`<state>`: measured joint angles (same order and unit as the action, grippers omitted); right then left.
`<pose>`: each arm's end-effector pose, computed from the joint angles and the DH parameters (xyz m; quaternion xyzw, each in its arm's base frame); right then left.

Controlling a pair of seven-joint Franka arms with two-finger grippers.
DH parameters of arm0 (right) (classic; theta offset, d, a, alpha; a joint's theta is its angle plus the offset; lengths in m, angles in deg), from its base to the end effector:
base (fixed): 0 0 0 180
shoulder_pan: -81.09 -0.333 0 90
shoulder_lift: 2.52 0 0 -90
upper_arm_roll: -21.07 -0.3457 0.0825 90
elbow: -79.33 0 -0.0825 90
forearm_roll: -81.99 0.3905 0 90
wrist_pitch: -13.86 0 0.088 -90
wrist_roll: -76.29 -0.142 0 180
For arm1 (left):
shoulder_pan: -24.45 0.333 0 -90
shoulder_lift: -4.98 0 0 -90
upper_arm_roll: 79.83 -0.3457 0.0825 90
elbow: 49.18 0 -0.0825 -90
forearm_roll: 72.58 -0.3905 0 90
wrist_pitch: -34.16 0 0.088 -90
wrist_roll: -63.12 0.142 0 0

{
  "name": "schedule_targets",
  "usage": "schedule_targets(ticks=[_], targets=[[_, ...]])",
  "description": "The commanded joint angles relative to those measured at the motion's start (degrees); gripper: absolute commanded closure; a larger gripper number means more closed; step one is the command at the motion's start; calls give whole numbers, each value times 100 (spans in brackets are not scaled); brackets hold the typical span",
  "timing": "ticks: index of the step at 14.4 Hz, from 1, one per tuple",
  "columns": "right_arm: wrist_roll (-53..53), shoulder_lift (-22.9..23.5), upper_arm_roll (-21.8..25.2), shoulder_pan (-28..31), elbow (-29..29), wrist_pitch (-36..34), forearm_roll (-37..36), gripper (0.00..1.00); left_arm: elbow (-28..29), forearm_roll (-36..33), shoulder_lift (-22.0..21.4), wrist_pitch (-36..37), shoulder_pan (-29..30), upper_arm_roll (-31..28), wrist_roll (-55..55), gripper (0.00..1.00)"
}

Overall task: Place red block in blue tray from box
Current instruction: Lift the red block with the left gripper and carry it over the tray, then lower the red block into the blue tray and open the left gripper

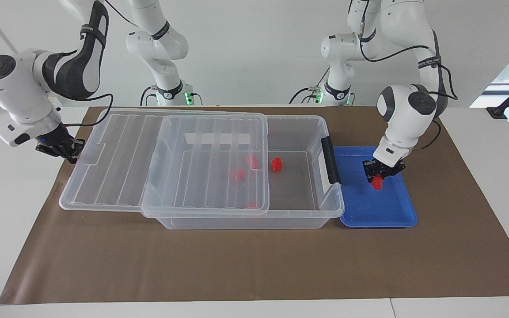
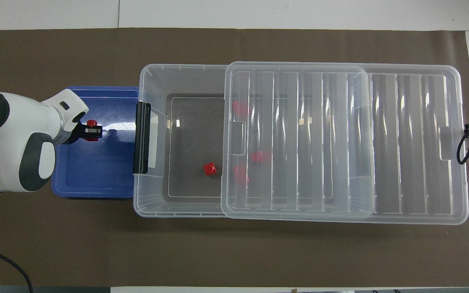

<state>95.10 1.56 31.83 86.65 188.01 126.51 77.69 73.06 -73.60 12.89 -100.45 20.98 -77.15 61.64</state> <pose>0.5614 -0.1700 0.4559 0.9985 0.0364 -0.0129 0.0392 0.5765 -0.0611 0.3407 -0.9982 0.0464 -0.0391 0.0008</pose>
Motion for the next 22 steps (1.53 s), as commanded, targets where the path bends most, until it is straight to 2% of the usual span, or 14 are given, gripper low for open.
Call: schedule_targets(ticks=[1,6,7,8,9,15,17,22], targets=[[-350,-188,-126,23,233,12,-71,100,143,-48,236,-512,65,49,60,100],[-693,-205,-372,23,286,12,-71,100,196,-48,343,-566,65,49,60,100],[-781,-214,-390,23,303,12,-71,100,161,-48,343,-531,65,49,52,75],[-825,-214,-425,23,303,12,-71,100,160,-48,325,-522,57,40,60,15],[-869,-214,-451,15,303,12,-71,100,152,-48,282,-496,48,49,34,0],[-1159,-205,-680,23,303,12,-71,100,-514,-48,-237,952,-5,49,52,0],[-1291,-205,-741,15,303,12,-71,100,-1006,-48,-377,1733,-14,49,51,0],[-1669,-214,-987,15,303,3,-71,100,-2465,-48,-396,3509,30,75,69,0]])
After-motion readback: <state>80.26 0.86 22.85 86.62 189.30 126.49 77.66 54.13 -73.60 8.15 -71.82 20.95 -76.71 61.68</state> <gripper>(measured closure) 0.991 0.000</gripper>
